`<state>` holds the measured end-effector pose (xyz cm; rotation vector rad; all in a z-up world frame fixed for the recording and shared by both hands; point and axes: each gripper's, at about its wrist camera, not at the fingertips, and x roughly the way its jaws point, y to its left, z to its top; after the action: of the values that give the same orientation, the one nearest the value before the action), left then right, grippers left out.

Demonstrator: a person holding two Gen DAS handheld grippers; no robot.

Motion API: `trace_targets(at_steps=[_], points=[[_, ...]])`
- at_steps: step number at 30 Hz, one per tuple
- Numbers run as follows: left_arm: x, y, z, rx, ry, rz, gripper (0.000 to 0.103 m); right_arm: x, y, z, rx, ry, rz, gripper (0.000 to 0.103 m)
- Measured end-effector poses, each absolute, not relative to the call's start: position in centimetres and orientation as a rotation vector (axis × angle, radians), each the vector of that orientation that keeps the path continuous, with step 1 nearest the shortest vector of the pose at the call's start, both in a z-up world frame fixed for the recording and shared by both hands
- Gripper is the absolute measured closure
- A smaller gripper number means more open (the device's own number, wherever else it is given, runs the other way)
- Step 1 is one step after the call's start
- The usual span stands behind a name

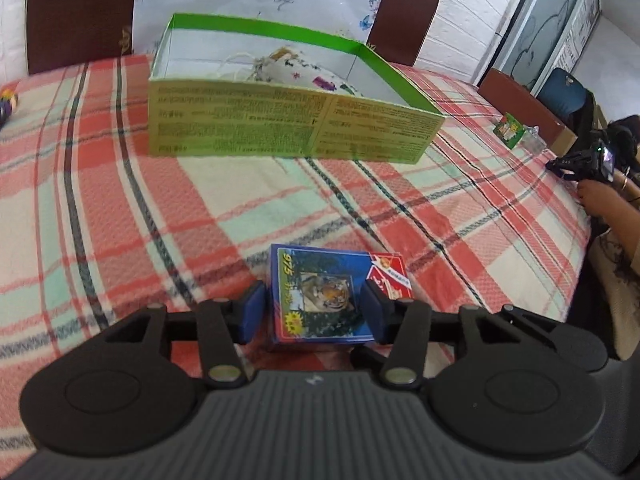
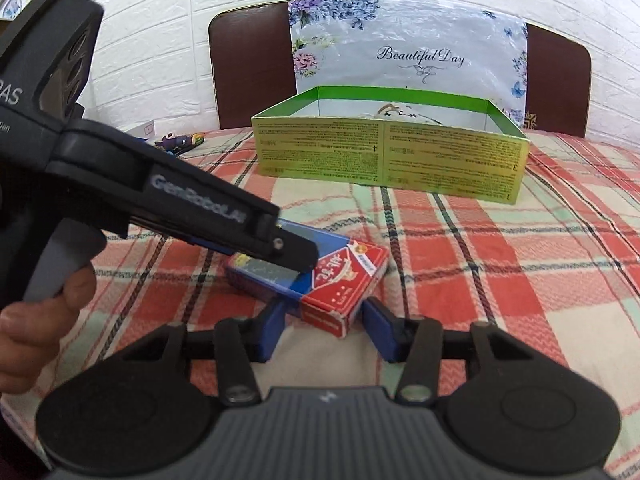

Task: Organize objects
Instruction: 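Carry the card box with both grippers into the green box and release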

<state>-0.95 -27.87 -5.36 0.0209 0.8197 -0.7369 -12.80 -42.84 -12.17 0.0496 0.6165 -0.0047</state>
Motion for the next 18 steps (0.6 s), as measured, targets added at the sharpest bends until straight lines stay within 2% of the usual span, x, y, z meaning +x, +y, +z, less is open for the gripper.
trace_targets(at_steps=[4, 11, 18], points=[[1.1, -27.3, -3.6, -0.011, 0.794, -0.697, 0.051, -11.1, -42.8, -11.7, 0.025, 0.565, 0.005, 0.062], [6.1, -28.8, 3.6, -0.003, 0.569, -0.667, 0.051, -4.9, -43.7, -6.7, -0.044, 0.369, -0.024, 0.062], [13.5, -32.0, 4.3, -0.011, 0.555, -0.634, 0.051, 4.6, -46.5, -6.3, -0.01, 0.403, -0.06, 0.062]])
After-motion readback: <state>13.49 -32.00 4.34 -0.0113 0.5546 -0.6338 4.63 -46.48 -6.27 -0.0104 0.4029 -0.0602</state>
